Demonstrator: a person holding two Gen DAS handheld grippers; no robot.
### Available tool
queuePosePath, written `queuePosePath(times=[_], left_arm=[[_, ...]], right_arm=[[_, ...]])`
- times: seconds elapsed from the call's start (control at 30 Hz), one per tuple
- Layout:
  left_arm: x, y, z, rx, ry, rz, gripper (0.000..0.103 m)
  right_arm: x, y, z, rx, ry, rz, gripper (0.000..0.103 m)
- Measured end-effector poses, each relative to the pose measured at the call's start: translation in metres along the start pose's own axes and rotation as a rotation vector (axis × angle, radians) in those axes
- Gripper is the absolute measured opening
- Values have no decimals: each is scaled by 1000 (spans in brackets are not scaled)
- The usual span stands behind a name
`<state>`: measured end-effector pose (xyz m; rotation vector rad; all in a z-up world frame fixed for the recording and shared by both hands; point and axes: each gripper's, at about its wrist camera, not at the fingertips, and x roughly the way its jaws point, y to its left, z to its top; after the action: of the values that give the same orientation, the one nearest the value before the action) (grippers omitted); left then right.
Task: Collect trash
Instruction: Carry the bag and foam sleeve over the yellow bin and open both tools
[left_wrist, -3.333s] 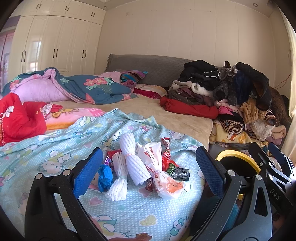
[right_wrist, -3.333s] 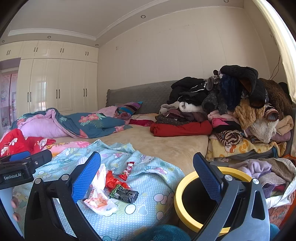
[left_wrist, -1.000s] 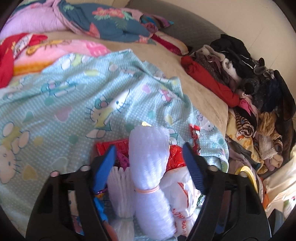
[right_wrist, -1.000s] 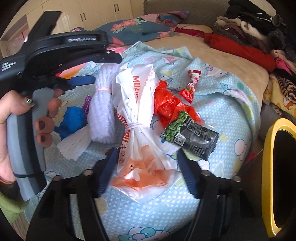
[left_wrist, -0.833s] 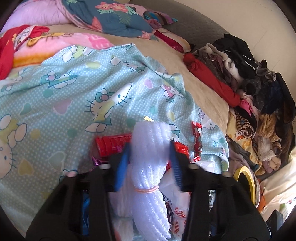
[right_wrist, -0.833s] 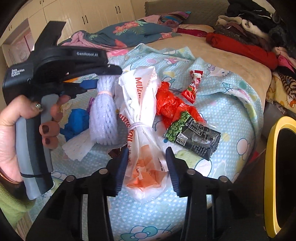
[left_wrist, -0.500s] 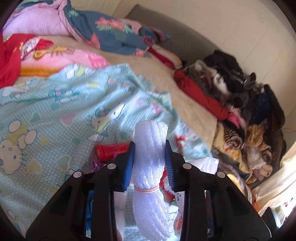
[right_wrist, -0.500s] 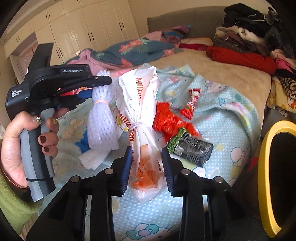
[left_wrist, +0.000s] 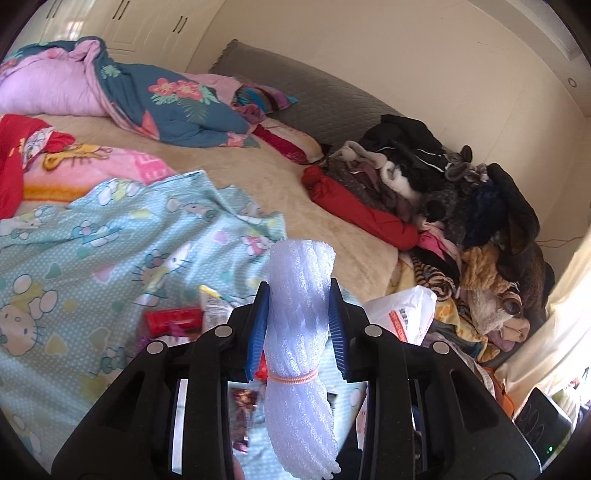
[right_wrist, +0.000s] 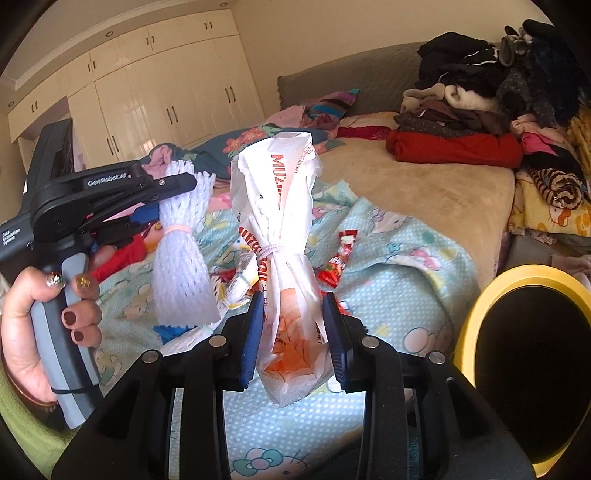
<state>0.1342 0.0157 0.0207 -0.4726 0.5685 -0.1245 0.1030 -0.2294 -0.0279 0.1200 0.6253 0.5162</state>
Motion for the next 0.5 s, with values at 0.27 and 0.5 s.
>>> queuePosePath(times=[0.27, 0.5], left_arm=[[3, -32, -10, 39, -1, -43, 24], [12, -58, -20, 68, 15, -77, 24]], right_arm=[[-21, -28, 6, 46, -40, -37, 31], [-35, -51, 5, 89, -64, -75, 31]])
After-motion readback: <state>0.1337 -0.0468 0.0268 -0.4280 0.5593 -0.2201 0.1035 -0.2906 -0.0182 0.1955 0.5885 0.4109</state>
